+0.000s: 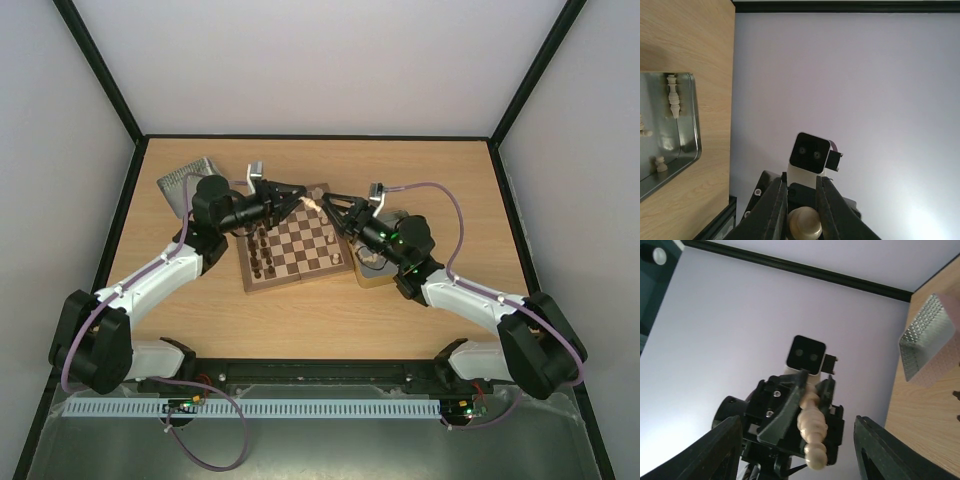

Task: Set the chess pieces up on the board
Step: Pick up the chess piece from the storage box.

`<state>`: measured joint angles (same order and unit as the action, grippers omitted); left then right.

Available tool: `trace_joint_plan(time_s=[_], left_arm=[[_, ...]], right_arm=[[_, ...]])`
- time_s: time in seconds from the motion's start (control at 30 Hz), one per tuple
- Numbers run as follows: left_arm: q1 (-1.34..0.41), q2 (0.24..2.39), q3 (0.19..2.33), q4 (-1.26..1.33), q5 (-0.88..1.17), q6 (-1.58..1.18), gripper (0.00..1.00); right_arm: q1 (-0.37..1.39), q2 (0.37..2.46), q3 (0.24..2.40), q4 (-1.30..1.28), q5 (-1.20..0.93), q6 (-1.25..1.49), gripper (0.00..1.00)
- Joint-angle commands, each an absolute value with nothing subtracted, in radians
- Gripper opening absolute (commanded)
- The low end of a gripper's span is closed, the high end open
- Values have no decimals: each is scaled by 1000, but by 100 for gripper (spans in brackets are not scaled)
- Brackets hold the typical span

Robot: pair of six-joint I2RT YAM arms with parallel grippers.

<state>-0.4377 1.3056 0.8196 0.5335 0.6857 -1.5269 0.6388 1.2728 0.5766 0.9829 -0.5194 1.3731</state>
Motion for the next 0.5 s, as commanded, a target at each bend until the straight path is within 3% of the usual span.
trace_joint_plan(time_s=[0.0,0.2,0.47], left_arm=[[-439,1308,828,575,667,-1540,2],[-439,1326,833,585,665,-1543,3],[-439,1329,828,602,669,-1557,2]], right_arm=[[648,1248,576,917,-507,1355,57],[655,1267,592,911,-536,1353,45],[659,1300,629,915,-565,1360,39]])
